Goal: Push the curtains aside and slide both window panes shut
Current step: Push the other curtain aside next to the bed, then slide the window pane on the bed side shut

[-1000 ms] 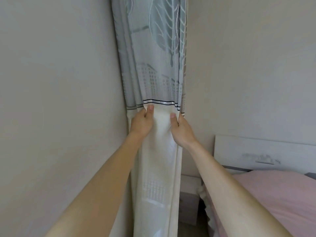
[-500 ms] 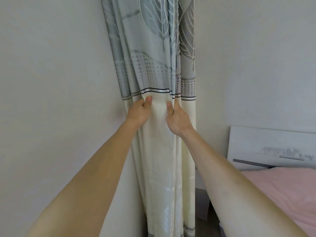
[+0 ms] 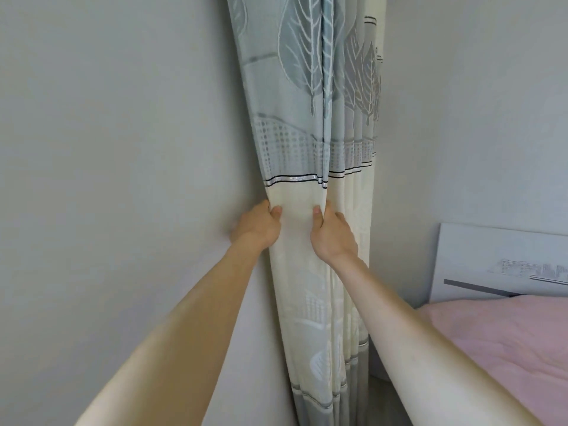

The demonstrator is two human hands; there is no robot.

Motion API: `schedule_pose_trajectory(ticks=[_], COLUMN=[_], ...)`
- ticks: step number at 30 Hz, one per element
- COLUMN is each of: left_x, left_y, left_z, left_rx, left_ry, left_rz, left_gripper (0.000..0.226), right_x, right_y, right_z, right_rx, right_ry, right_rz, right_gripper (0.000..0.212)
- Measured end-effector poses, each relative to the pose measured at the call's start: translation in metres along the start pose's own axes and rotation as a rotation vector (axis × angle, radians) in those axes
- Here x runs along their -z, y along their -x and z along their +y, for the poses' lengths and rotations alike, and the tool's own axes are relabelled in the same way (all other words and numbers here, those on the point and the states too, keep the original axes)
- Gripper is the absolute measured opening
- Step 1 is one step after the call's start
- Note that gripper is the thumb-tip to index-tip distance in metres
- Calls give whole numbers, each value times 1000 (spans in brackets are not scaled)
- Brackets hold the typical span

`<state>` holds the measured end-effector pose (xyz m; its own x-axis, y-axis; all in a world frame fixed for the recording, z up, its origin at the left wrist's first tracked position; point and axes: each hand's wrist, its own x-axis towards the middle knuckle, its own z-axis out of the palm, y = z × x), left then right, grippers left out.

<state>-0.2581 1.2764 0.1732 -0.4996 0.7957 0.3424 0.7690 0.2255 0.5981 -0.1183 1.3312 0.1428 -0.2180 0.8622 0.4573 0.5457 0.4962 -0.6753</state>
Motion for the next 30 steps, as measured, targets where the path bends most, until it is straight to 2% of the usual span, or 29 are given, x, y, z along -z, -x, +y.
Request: schedule_pose_trajectory(ticks=[4,8,11,13,18,21,24,30], left_x=[43,97,134,150,190,215,252,318], left_y=[72,154,210,239,308,358,420,557], left_z=[-19,-37,-51,-58,-82,-106,-143,-197], left_rx=[87,124,118,115,128,124,168,475], left_ry=[-105,-273,-328,-324,-333,-349,-399,-408], left_rz=[0,32,10,-13,-52,-63,-71,-45], left_gripper=[44,48,43,37,29,30,29,24], right_x=[4,13,15,17,5,-10,-27,-60], right_y=[77,154,206,234,310,358,407,489], right_z=[-24,-55,-75,-83,-119,-137,-161,-238], right_rx=[-73,-178,-191,-195,70,265,408,803], right_ry=[242,338,413,361,289,284,167,-5], right_rz=[-33,-105,-163,-207,-556,-662,-811,-974], right_gripper=[53,66,61,56,30,28,22,22])
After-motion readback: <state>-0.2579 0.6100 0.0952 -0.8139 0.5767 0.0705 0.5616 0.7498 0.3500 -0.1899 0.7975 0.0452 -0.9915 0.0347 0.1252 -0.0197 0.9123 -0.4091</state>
